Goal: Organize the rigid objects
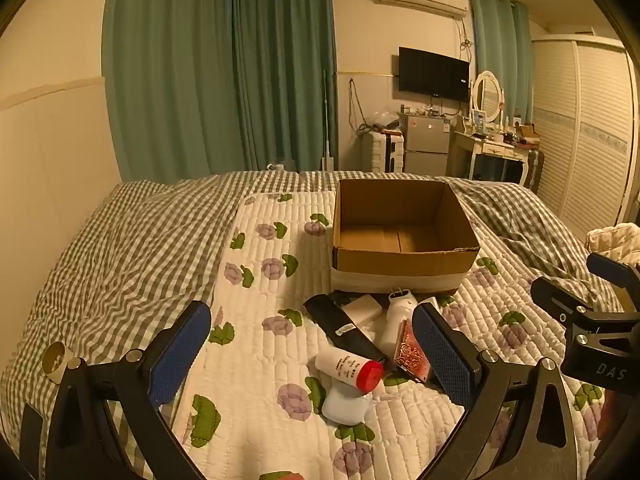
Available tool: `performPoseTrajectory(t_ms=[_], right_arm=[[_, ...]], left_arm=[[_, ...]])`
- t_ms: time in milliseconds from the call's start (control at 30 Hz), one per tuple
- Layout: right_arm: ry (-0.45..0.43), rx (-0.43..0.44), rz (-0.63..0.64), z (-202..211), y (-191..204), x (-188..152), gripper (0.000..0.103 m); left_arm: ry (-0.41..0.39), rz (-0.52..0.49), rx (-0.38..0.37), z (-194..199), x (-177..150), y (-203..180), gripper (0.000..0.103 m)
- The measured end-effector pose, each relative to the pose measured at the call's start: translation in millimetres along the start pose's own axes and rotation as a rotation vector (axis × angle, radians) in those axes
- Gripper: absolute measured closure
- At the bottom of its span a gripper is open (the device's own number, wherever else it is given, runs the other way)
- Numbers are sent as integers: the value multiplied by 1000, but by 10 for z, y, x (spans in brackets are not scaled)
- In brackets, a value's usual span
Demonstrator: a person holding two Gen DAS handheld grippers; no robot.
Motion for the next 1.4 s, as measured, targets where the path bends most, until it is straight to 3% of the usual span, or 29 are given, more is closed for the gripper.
performPoseTrajectory(t_ms=[1400], right_arm=[[19,20,4,-23,36,-48,0]], left_arm=[[-3,5,16,-28,-22,34,1]])
Point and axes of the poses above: each gripper's, at about its wrist camera, not at the fingertips, and z roughly against the way its jaws point, y to its left, x to its top, the point moved 4 cm from there along -z, roughly the way its jaws point, and after that the axes turned 7 degrees about x, right-handed, at the moved point
